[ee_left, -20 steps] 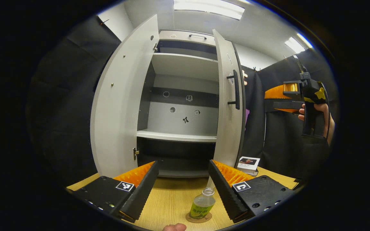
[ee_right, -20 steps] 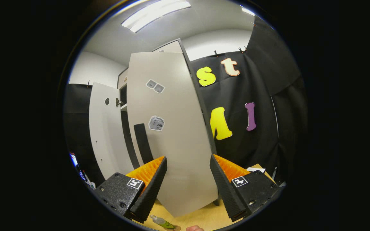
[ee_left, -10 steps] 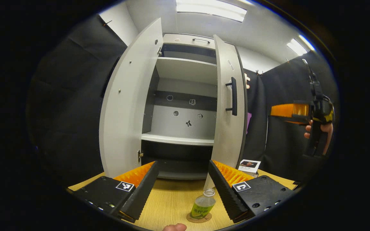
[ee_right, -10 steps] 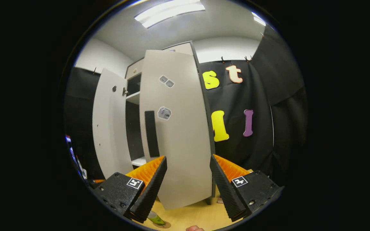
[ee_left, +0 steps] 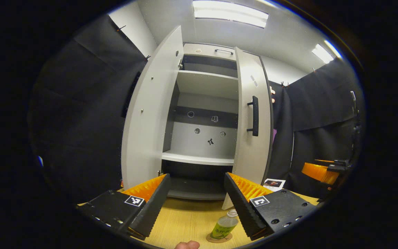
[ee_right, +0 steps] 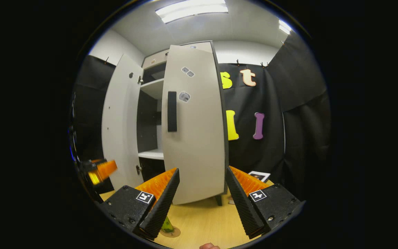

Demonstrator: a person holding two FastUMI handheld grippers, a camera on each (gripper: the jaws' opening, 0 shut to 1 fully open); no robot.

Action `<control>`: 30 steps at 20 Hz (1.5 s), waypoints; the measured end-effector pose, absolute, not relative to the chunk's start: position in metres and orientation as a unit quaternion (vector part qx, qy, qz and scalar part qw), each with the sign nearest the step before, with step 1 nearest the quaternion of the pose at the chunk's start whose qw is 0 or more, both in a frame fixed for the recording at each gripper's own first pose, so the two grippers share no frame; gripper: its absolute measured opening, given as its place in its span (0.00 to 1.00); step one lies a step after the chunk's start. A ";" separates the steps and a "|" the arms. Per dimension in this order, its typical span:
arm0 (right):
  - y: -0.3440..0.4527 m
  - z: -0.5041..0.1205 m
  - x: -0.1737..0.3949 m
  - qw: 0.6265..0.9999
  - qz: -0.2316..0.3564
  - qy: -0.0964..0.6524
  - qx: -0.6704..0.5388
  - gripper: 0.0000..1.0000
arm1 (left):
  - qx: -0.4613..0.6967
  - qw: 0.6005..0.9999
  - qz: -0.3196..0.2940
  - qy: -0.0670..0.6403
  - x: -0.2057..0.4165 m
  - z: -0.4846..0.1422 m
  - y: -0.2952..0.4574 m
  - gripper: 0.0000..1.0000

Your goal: Grasp the bottle in the cabinet with the left hand and place it on the coaster, then close the right door with the right hand and the left door with the left hand.

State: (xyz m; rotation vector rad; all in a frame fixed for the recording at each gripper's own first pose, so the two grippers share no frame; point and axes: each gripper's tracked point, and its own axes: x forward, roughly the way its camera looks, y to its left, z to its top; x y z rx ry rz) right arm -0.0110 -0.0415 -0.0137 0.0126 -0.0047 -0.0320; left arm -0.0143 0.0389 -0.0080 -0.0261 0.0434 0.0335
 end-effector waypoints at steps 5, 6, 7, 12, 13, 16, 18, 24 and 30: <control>-0.036 -0.031 -0.008 1.000 -0.003 0.025 0.017 0.83 | -0.008 0.992 0.121 0.018 -0.029 -0.004 0.121 0.95; -0.033 -0.031 -0.007 0.999 0.000 0.025 0.020 0.83 | 0.005 0.989 0.149 0.020 -0.032 -0.002 0.144 0.95; -0.032 -0.031 -0.006 0.999 0.003 0.024 0.021 0.83 | 0.019 0.984 0.177 0.019 -0.032 0.006 0.168 1.00; -0.027 -0.041 -0.008 0.999 0.016 0.033 0.030 0.83 | 0.053 0.970 0.238 0.006 0.002 0.054 0.251 0.95; -0.029 -0.042 -0.009 0.999 0.014 0.034 0.033 0.83 | 0.046 0.969 0.243 0.001 0.009 0.060 0.261 0.99; -0.040 -0.046 -0.011 0.998 0.003 0.036 0.043 0.83 | 0.033 0.967 0.254 -0.009 0.034 0.068 0.278 0.95; -0.050 -0.050 -0.013 0.998 -0.008 0.039 0.050 0.83 | 0.022 0.967 0.253 -0.008 0.046 0.066 0.286 0.95; -0.084 -0.059 -0.018 0.996 -0.047 0.050 0.062 0.83 | 0.026 0.972 0.235 -0.012 0.056 0.070 0.277 0.99; -0.096 -0.048 -0.025 0.996 -0.061 0.030 0.058 0.83 | -0.001 0.980 0.200 -0.005 0.061 0.065 0.244 0.94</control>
